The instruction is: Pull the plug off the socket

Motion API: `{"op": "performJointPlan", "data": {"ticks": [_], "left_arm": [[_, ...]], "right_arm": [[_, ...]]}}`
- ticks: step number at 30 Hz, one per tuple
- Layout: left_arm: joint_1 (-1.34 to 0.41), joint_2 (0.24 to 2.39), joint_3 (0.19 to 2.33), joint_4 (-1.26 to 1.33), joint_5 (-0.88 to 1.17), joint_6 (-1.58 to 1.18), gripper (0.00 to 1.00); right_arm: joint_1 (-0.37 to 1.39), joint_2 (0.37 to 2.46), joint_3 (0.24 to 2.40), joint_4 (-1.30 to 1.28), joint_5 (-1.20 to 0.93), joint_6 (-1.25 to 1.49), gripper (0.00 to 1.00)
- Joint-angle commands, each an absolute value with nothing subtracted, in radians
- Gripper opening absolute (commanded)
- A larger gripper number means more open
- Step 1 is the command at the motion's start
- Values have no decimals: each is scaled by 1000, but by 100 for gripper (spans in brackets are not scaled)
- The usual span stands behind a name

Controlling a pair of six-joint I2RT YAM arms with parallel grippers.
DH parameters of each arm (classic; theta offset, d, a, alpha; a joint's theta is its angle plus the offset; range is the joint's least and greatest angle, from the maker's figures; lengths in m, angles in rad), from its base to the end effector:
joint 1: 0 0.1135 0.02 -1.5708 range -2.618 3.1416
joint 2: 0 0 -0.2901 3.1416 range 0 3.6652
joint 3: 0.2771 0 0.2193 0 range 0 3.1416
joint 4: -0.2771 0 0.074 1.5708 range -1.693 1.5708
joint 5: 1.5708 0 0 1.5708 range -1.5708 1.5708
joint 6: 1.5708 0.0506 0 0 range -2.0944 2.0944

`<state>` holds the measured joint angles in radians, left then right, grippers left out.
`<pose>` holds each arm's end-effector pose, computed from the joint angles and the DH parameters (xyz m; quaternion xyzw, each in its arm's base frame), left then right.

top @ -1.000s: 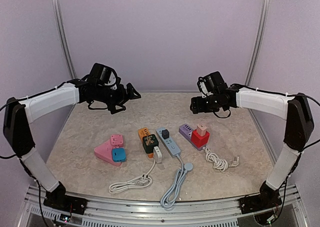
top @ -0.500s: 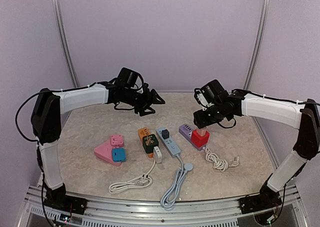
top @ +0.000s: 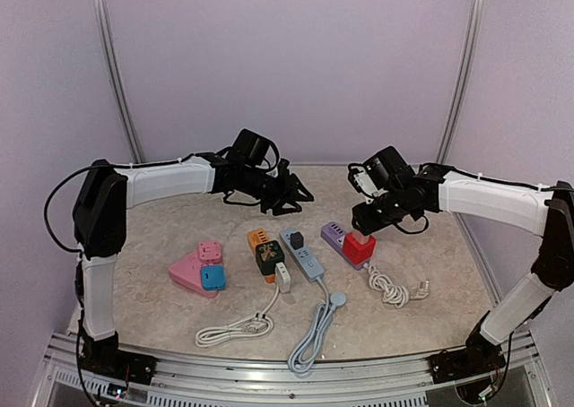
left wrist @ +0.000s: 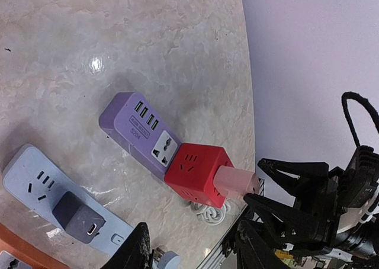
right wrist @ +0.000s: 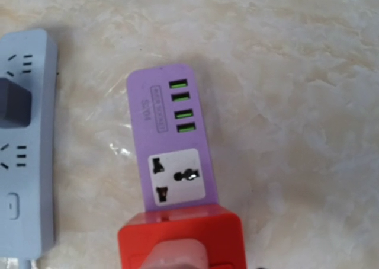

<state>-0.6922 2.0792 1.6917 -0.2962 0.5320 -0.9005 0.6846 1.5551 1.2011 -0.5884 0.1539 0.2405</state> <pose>0.3457 -0.3200 0.2685 0.0216 0.8785 -0.4620 0.1198 0.2427 0.1881 0.2864 -0.1856 0.9302 0.0721 0.3084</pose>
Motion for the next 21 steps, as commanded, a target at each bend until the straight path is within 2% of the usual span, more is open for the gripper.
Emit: {"op": "performJointPlan", "data": {"ticks": [1, 5, 9, 14, 17, 21], "left_arm": [[-711, 2102, 1702, -301, 559, -885, 45], [-715, 2096, 1696, -304, 562, -876, 45], [-716, 2093, 1694, -308, 568, -868, 44], [-719, 2089, 1695, -317, 567, -857, 43], [-722, 2089, 1695, -321, 563, -851, 41], [-726, 2088, 1695, -329, 560, -843, 39]], "right_arm": [[699, 1592, 1198, -649, 144, 257, 43], [716, 1619, 1210, -687, 190, 280, 55], [716, 1609, 1203, -694, 203, 292, 57], [715, 1592, 1207, -693, 200, 323, 42], [716, 1607, 1227, -686, 186, 390, 25], [721, 1622, 1230, -632, 172, 488, 21]]}}
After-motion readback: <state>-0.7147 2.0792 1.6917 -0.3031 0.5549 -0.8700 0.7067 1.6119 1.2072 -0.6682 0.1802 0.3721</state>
